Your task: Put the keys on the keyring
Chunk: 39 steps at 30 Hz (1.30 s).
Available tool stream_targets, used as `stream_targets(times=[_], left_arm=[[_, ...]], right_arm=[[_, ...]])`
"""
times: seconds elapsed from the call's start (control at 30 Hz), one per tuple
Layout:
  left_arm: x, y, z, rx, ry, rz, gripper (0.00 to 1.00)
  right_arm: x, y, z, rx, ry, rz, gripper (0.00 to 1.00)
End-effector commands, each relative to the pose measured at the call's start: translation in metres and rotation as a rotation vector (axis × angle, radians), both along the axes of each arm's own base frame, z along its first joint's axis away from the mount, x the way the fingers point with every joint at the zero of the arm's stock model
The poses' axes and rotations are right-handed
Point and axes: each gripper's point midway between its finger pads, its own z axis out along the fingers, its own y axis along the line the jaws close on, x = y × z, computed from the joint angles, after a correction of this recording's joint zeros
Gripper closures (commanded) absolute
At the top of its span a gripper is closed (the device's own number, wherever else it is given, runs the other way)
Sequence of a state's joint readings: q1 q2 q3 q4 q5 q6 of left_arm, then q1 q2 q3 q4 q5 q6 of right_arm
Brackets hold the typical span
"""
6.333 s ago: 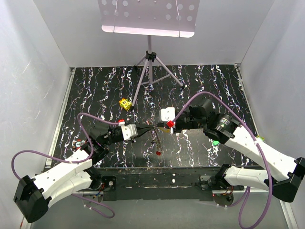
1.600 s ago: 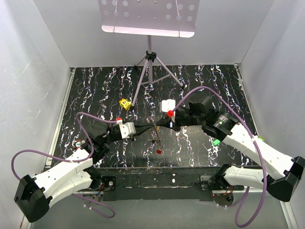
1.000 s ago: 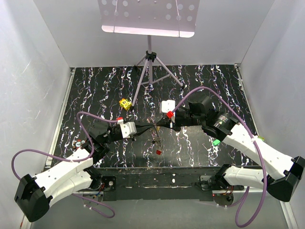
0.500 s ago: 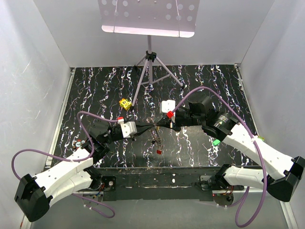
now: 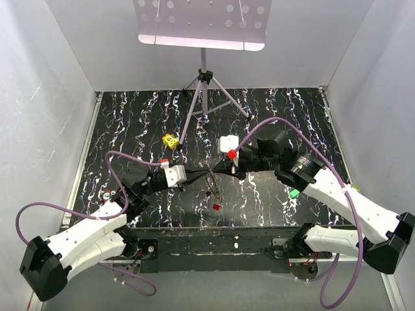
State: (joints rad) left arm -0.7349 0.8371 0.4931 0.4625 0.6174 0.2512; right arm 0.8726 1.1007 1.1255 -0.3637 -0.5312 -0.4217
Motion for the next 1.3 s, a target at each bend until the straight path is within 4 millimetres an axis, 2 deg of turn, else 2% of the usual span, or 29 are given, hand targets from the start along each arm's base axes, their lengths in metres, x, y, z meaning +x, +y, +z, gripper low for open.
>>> stream_targets(times=[0.0, 1.27], left_arm=[[-0.0036, -0.0001, 0.0174, -0.025, -0.045, -0.016, 1.0], [-0.0057, 0.0014, 0.0214, -0.033, -0.059, -0.018, 1.0]], right_arm=[[-0.0013, 0.0101, 0.0225, 0.077, -0.026, 0.029, 0.99], [0.0032, 0.0154, 0.013, 0.03, 0.065, 0.013, 0.99]])
